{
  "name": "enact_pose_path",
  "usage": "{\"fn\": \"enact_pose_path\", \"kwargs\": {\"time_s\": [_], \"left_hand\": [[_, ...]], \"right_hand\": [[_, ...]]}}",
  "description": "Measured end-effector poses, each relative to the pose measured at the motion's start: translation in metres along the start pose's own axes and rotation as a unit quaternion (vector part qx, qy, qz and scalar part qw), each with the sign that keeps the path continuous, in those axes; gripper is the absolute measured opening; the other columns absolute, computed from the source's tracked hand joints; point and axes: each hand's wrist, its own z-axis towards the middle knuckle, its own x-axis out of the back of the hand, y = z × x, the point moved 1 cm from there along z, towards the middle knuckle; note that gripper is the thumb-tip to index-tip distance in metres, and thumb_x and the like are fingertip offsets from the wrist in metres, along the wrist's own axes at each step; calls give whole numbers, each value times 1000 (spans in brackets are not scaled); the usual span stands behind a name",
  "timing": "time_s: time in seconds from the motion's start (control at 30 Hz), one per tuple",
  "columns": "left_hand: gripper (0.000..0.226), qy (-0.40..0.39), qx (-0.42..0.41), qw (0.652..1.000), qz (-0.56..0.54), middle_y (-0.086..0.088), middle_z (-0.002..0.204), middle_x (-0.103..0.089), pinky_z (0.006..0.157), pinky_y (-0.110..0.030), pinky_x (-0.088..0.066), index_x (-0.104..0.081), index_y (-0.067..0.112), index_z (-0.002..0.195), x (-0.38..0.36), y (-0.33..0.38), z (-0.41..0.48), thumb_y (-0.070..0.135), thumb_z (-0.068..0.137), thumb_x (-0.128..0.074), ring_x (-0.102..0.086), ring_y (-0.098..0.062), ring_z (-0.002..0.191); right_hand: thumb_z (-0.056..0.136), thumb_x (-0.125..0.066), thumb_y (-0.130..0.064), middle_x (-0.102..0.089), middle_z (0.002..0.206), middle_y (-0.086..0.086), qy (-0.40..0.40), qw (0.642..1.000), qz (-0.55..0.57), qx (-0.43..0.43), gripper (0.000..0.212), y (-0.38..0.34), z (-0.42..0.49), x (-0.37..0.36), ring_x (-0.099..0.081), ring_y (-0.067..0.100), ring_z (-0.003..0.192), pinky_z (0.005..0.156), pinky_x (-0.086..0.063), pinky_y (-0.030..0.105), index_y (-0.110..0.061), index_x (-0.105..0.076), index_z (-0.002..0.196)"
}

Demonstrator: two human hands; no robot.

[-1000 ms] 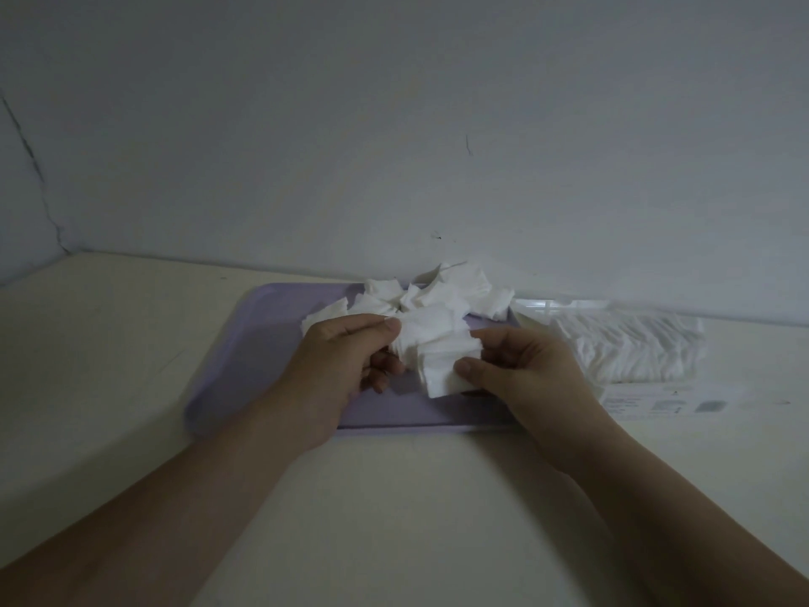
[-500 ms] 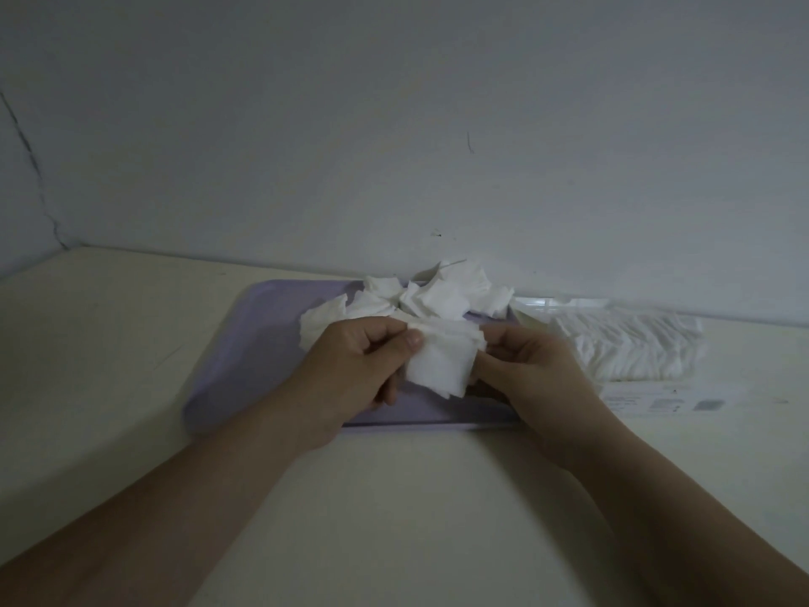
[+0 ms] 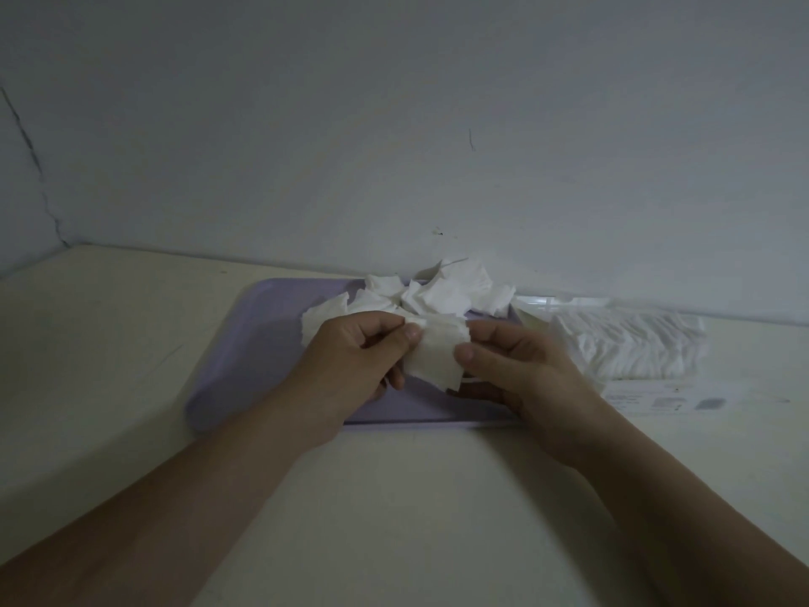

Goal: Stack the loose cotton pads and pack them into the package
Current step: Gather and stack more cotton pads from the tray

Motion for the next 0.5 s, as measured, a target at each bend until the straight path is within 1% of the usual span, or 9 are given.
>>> {"fn": "enact_pose_path", "kwargs": {"time_s": [0.07, 0.17, 0.23, 0.27, 0.3, 0.33, 0.4, 0.43, 0.5], "left_hand": [[17, -3, -8, 1000, 16, -9, 63, -63, 47, -23, -39, -78, 22, 86, 0, -1, 0, 24, 98, -67, -50, -18, 59], [6, -5, -21, 999, 34, -7, 72, -66, 51, -21, -44, -76, 24, 97, -2, 0, -1, 26, 92, -75, -53, -14, 59], [36, -4, -31, 997, 65, -4, 82, -66, 62, -22, -52, -71, 27, 112, -3, -4, -1, 28, 80, -87, -59, -9, 68], [48, -8, -37, 995, 93, -5, 85, -68, 70, -26, -54, -69, 28, 118, -3, -8, 0, 28, 75, -91, -61, -9, 70], [52, -16, -50, 991, 123, -6, 87, -71, 73, -29, -55, -69, 27, 121, -4, -10, 0, 25, 74, -92, -62, -9, 71], [45, -23, -70, 986, 146, -5, 85, -73, 73, -29, -55, -72, 25, 116, -6, -10, 0, 22, 75, -90, -63, -10, 70], [16, -17, -99, 979, 178, -4, 65, -65, 59, -23, -45, -76, 21, 87, -8, -12, 1, 18, 77, -88, -54, -8, 57], [15, -8, -103, 976, 191, -1, 56, -55, 54, -20, -37, -73, 20, 76, -8, -12, 1, 20, 77, -89, -45, -6, 52], [24, -12, -99, 975, 200, 7, 53, -46, 51, -20, -30, -71, 19, 72, -9, -12, 1, 30, 74, -92, -36, -4, 49]], "right_hand": [[82, -81, -6, -80, 103, 11, 7, 999, -43, 21, 22, 4, 1, 0, -75, 21, 95, 85, -58, 32, -12, -79, 103], [88, -76, 3, -81, 99, 7, 75, 986, -139, 55, 21, 14, 4, 3, -76, 21, 93, 89, -56, 42, -15, -77, 100], [90, -72, 6, -81, 99, 6, 82, 981, -163, 59, 24, 16, 5, 4, -76, 21, 96, 95, -57, 44, -16, -76, 98], [90, -70, 7, -81, 100, 6, 77, 980, -177, 59, 24, 16, 5, 5, -76, 21, 98, 98, -57, 44, -15, -75, 100], [90, -69, 8, -81, 102, 5, 68, 977, -193, 61, 26, 15, 4, 5, -76, 20, 101, 99, -56, 43, -14, -75, 102], [90, -68, 9, -80, 105, 3, 64, 974, -210, 62, 28, 15, 3, 4, -75, 18, 104, 101, -56, 41, -14, -74, 105], [90, -68, 6, -78, 114, -5, 76, 965, -244, 54, 37, 14, 2, 3, -72, 10, 111, 106, -54, 38, -20, -71, 115], [90, -68, 5, -75, 119, -10, 88, 961, -257, 44, 44, 14, 2, 2, -69, 5, 115, 108, -52, 36, -24, -67, 122], [90, -64, 8, -69, 129, -12, 103, 961, -257, 25, 55, 12, 3, -1, -64, 4, 123, 113, -49, 36, -23, -60, 136]]}}
